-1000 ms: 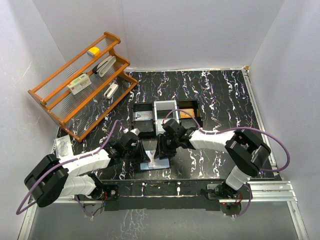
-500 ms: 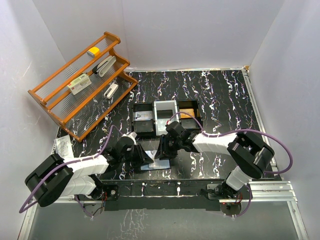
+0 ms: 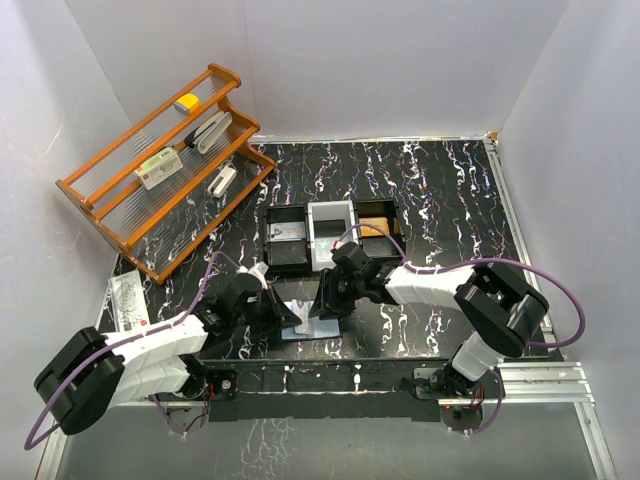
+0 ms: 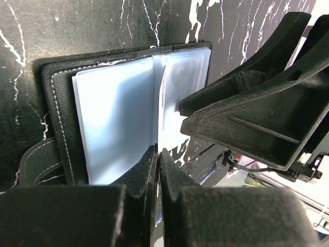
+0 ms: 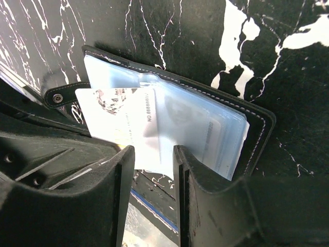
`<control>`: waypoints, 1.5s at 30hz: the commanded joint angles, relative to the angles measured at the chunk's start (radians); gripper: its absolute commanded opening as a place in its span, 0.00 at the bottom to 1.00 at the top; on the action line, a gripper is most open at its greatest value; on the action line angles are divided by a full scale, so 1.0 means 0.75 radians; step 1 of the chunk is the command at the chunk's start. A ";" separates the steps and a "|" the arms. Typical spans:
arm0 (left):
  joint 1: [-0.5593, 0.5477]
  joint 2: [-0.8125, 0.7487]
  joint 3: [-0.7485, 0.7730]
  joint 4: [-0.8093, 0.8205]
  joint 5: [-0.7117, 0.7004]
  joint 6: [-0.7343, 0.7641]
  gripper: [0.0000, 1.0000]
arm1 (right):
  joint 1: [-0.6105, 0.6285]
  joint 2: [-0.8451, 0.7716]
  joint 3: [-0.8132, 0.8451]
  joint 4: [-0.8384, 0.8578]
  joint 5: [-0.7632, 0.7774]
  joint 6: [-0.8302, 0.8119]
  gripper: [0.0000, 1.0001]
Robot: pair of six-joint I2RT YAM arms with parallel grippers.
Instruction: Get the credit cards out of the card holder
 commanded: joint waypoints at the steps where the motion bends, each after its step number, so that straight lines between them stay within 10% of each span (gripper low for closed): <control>1: 0.016 -0.090 0.065 -0.226 -0.081 0.090 0.00 | -0.018 0.003 0.003 -0.060 0.070 -0.088 0.36; 18: 0.037 -0.284 0.210 -0.332 -0.133 0.245 0.00 | -0.108 -0.266 0.076 -0.013 0.101 -0.109 0.49; 27: 0.244 -0.325 0.133 -0.036 0.205 0.200 0.00 | -0.293 -0.464 -0.100 0.303 -0.057 -0.014 0.81; 38: 0.262 -0.242 0.080 0.427 0.396 0.045 0.00 | -0.328 -0.571 -0.186 0.626 -0.265 0.032 0.76; 45: 0.261 -0.211 0.133 0.451 0.433 0.059 0.00 | -0.328 -0.514 -0.237 0.832 -0.398 0.180 0.55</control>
